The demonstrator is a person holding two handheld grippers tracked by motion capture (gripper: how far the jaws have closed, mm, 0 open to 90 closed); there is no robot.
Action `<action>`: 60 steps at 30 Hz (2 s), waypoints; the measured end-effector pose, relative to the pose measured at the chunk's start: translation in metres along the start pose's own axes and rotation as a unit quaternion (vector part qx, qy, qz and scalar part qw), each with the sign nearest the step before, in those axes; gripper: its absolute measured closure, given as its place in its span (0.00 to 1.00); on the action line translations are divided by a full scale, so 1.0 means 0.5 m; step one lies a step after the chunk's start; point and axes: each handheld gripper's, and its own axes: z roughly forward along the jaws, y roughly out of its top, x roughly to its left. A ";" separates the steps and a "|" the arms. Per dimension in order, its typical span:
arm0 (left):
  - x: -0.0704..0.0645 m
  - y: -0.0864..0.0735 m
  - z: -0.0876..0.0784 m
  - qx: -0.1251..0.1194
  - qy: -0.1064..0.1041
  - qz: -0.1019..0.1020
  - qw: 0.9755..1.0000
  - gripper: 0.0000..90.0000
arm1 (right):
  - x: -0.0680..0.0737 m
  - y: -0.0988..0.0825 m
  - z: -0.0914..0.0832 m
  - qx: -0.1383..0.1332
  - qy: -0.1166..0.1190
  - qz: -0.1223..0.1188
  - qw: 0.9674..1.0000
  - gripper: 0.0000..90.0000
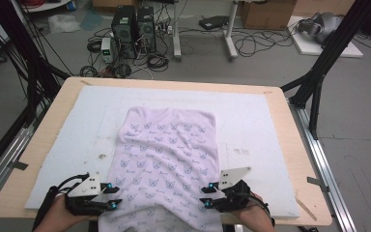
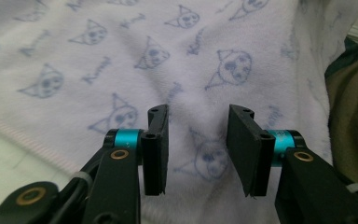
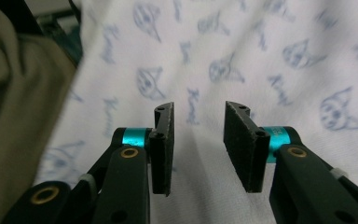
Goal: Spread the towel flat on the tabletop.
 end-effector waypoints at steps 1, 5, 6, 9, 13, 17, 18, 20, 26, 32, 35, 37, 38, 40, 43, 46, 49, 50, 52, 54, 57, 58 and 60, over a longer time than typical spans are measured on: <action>-0.003 -0.002 0.007 0.002 -0.003 0.007 1.000 0.78 | -0.002 -0.001 0.011 0.012 0.003 0.001 1.000 0.73; -0.009 -0.007 -0.008 0.011 -0.019 0.019 1.000 0.97 | -0.001 -0.010 0.021 0.018 0.016 -0.006 1.000 0.98; -0.014 -0.010 -0.017 0.016 -0.025 0.023 0.999 0.97 | 0.003 -0.012 0.019 0.019 0.024 -0.013 0.999 0.98; -0.025 -0.018 -0.039 0.004 -0.036 0.020 0.999 0.96 | 0.021 -0.013 0.001 0.004 0.045 -0.018 0.999 0.98; -0.010 -0.011 -0.034 -0.003 -0.017 0.003 1.000 0.71 | 0.003 -0.009 -0.015 -0.010 0.012 -0.002 1.000 0.83; 0.003 0.001 -0.007 -0.008 -0.004 -0.007 1.000 0.67 | -0.014 -0.002 -0.003 -0.001 -0.013 0.004 1.000 0.73; 0.010 0.004 -0.001 -0.008 -0.005 -0.011 1.000 0.65 | -0.020 -0.001 0.000 0.002 -0.016 0.003 1.000 0.72; 0.028 0.011 0.009 -0.011 0.006 -0.019 1.000 0.65 | -0.036 0.000 0.002 -0.002 -0.026 0.010 1.000 0.70; 0.085 0.026 0.038 0.001 0.038 -0.058 0.998 0.59 | -0.108 0.014 0.010 0.014 -0.083 0.040 0.996 0.62; 0.079 0.033 0.045 -0.004 0.056 -0.034 0.998 0.97 | -0.116 0.023 0.030 0.035 -0.076 0.012 0.996 0.98; 0.090 0.046 0.047 -0.013 0.095 -0.035 0.995 0.98 | -0.127 0.036 0.027 0.047 -0.110 0.004 0.993 0.99; 0.105 0.062 0.052 -0.020 0.122 -0.037 0.992 0.98 | -0.146 0.044 0.021 0.034 -0.128 0.020 0.991 0.99; 0.114 0.072 0.054 -0.026 0.136 -0.038 0.990 0.98 | -0.157 0.049 0.020 0.038 -0.145 0.019 0.989 0.99; 0.137 0.091 0.061 -0.037 0.164 -0.048 0.985 0.98 | -0.179 0.059 0.016 0.034 -0.171 0.032 0.984 0.99; 0.169 0.106 0.086 -0.038 0.178 -0.065 0.981 0.98 | -0.217 0.061 0.020 0.029 -0.184 0.052 0.981 0.98; 0.185 0.102 0.102 -0.024 0.176 -0.077 0.981 0.96 | -0.230 0.056 0.030 0.020 -0.184 0.061 0.981 0.97; 0.179 0.097 0.081 -0.035 0.169 -0.079 0.982 0.81 | -0.217 0.059 0.016 0.010 -0.189 0.060 0.980 0.86; 0.171 0.096 0.070 -0.037 0.163 -0.074 0.983 0.76 | -0.207 0.061 0.009 0.001 -0.187 0.056 0.981 0.81; 0.149 0.090 0.049 -0.044 0.156 -0.065 0.985 0.70 | -0.184 0.067 -0.004 -0.011 -0.169 0.050 0.984 0.75; 0.122 0.080 0.032 -0.053 0.140 -0.062 0.987 0.66 | -0.155 0.071 -0.008 -0.015 -0.147 0.032 0.989 0.70; 0.074 0.064 0.024 -0.055 0.110 -0.048 0.991 0.61 | -0.107 0.066 0.002 -0.016 -0.116 0.012 0.993 0.67; 0.059 0.060 0.025 -0.051 0.099 -0.041 0.993 0.61 | -0.093 0.061 0.008 -0.012 -0.105 0.008 0.994 0.66; 0.037 0.053 0.025 -0.044 0.079 -0.028 0.996 0.60 | -0.070 0.048 0.018 -0.008 -0.088 0.005 0.996 0.65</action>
